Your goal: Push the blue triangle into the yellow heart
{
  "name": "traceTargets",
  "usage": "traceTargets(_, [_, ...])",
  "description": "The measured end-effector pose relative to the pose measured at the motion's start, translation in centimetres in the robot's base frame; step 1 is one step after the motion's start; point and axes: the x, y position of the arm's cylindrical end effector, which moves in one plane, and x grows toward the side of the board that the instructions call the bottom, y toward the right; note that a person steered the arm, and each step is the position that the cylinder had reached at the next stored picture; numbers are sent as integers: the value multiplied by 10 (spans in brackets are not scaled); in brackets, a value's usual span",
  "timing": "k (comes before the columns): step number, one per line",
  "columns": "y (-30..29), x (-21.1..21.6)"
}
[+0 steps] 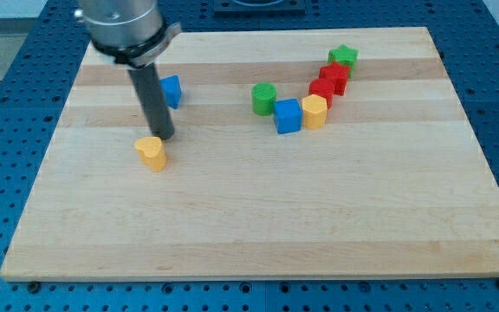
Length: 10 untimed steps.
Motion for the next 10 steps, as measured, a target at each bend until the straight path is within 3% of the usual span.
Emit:
traceTargets(2, [74, -56])
traceTargets(3, [64, -105])
traceTargets(4, [25, -124])
traceTargets(7, [2, -13])
traceTargets(9, [-30, -73])
traceTargets(10, [-57, -39])
